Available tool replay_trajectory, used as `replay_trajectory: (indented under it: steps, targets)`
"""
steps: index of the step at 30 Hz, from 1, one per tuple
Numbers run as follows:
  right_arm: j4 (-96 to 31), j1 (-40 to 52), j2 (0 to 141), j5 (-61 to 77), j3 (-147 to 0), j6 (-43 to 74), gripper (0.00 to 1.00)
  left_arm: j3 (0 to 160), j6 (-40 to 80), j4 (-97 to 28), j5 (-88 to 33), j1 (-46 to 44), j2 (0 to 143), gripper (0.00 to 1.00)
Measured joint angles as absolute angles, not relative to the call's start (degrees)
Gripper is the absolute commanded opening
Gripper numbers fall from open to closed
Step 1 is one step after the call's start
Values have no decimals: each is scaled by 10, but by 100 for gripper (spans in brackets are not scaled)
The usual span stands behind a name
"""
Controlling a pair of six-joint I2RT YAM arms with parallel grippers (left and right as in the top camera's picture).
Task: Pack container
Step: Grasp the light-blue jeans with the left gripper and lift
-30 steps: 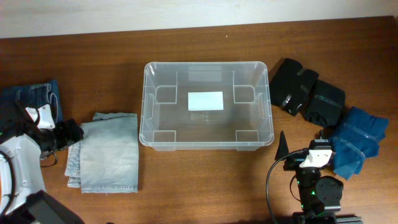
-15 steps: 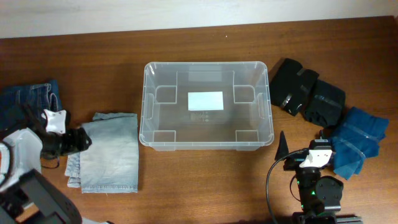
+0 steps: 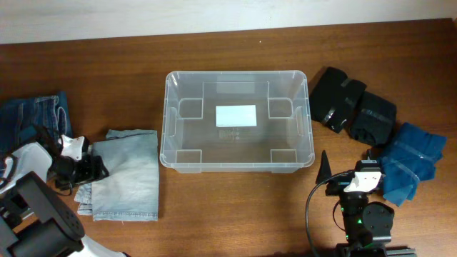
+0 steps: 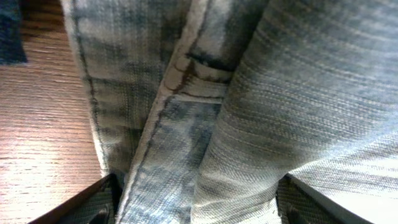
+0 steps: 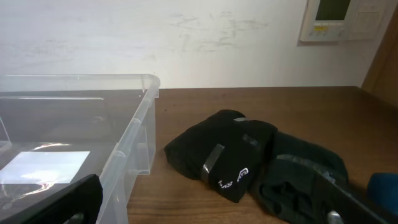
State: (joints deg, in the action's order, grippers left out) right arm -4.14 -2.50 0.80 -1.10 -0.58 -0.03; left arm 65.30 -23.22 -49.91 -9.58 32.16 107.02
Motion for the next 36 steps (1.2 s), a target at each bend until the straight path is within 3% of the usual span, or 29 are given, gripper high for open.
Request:
replay_trajectory:
  steps: [4,12,13,21,27,36]
  targets:
    - [-41,-25,8,-11,-6,0,98,655,-237,-502,-99,322,1074,26]
    - [-41,-25,8,-11,-6,0,98,656,-241,-509,-117,323,1074,8]
    - [-41,-25,8,-11,-6,0,98,656,-241,-508,-118,323,1074,1]
    - [-41,-25,8,-11,-6,0,98,671,-229,-531,-126,325,1082,1]
    - [-41,-25,8,-11,-6,0,99,750,-204,-633,-136,323,1097,1]
    - [-41,-25,8,-11,-6,0,98,899,-87,-720,-137,319,1098,1]
